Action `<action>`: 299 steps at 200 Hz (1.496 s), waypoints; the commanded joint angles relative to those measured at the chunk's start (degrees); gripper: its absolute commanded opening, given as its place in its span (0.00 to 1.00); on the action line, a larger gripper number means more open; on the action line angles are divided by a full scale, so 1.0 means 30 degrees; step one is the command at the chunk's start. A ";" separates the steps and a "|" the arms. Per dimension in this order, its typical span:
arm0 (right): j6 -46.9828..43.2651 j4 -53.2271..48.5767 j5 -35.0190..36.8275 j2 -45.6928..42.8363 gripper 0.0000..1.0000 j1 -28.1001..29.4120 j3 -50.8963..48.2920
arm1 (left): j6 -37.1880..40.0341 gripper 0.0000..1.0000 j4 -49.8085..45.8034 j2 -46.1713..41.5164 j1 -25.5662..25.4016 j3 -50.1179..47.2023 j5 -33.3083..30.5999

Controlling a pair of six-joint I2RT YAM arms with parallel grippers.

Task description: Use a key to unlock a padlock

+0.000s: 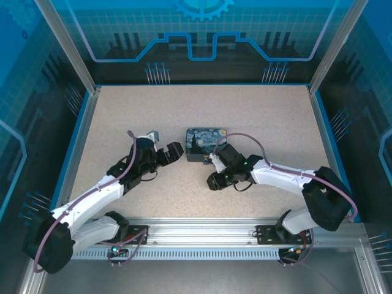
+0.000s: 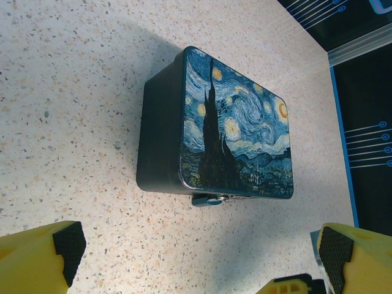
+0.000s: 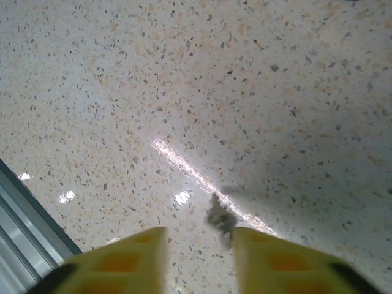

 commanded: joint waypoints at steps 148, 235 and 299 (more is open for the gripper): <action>0.1715 -0.2116 0.4962 0.2575 0.57 0.1455 0.1805 | -0.0529 0.99 0.0528 0.0350 0.0103 -0.0237 0.0626; 0.2472 -0.3537 0.6866 0.4678 0.51 0.2519 0.3407 | -0.0534 0.99 0.0702 0.0292 0.0122 -0.0472 0.0569; 0.2699 -0.4403 0.7984 0.5737 0.39 0.3259 0.3592 | -0.0443 0.99 0.0648 0.0204 0.0116 -0.0475 0.0540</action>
